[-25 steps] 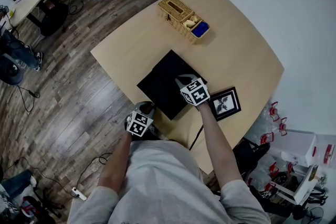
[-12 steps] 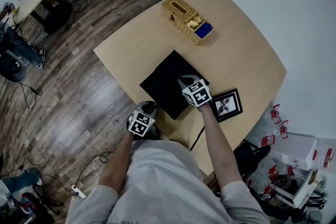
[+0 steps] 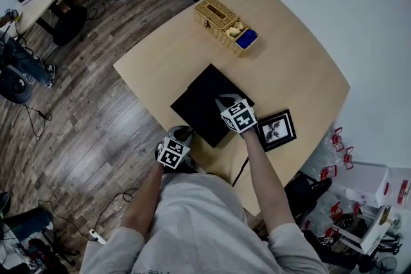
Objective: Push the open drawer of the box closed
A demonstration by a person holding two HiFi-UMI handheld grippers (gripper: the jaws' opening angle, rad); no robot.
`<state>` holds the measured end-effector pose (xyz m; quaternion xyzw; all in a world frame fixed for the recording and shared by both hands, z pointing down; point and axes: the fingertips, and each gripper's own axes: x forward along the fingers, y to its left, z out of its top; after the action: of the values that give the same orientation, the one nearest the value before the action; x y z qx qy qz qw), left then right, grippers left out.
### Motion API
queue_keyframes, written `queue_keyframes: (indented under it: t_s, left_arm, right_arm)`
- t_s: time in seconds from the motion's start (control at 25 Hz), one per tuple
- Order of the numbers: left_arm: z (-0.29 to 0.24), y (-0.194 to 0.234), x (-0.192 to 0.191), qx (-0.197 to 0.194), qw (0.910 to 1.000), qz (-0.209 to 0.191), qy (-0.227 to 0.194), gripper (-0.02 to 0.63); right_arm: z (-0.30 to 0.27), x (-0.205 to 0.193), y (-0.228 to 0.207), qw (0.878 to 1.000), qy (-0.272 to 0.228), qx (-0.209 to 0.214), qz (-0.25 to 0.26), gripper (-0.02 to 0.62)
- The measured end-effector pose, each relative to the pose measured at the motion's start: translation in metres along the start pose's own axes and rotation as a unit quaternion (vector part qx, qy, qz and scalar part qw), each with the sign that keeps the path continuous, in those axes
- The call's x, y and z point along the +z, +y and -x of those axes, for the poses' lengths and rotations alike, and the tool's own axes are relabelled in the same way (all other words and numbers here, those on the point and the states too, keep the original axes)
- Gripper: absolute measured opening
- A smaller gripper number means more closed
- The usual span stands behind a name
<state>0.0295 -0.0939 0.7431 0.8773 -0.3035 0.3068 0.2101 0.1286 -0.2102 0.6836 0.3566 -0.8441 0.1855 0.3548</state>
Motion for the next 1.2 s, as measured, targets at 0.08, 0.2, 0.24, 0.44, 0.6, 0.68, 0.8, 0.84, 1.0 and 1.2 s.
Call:
queue_keyframes:
  t_s: [0.08,0.2,0.24,0.44,0.6,0.68,0.8,0.84,1.0,1.2]
  left_arm:
    - [0.0,-0.001,0.0,-0.001,1.0,-0.001,0.003,0.127]
    - [0.0,0.002,0.002,-0.002,1.0,-0.001,0.003,0.127]
    - [0.0,0.003,0.002,-0.002,1.0,-0.002,0.004,0.127]
    - [-0.004,0.004,0.006,-0.004,1.0,-0.007,0.004,0.127]
    - [-0.007,0.003,0.009,-0.008,0.9999,-0.011,0.006,0.127]
    - [-0.009,0.003,0.008,-0.011,0.9998,-0.013,0.01,0.127]
    - [-0.011,0.003,0.01,-0.013,0.9997,-0.017,0.011,0.127]
    - [-0.012,0.003,0.012,-0.013,0.9997,-0.02,0.009,0.127]
    - [-0.014,0.001,0.016,-0.014,0.9996,-0.022,0.007,0.127]
    - [-0.018,0.0,0.018,-0.018,0.9995,-0.024,0.013,0.127]
  right_arm:
    - [0.0,0.0,0.0,1.0,0.0,0.0,-0.001,0.002]
    - [0.0,0.002,0.002,1.0,0.0,-0.001,-0.001,0.002]
    - [-0.001,0.003,0.003,1.0,0.0,-0.001,0.0,0.002]
    - [-0.001,0.003,0.002,1.0,-0.001,-0.001,0.001,0.002]
    - [-0.002,0.003,0.003,1.0,-0.001,-0.003,0.002,0.002]
    - [-0.002,0.003,0.003,1.0,-0.001,-0.003,0.003,0.002]
    - [-0.003,0.003,0.003,1.0,-0.001,-0.004,0.003,0.002]
    - [-0.003,0.003,0.003,1.0,-0.001,-0.004,0.003,0.002]
    - [-0.003,0.002,0.004,1.0,-0.002,-0.001,0.003,0.002]
    - [-0.002,0.003,0.004,1.0,-0.002,-0.001,0.001,0.002]
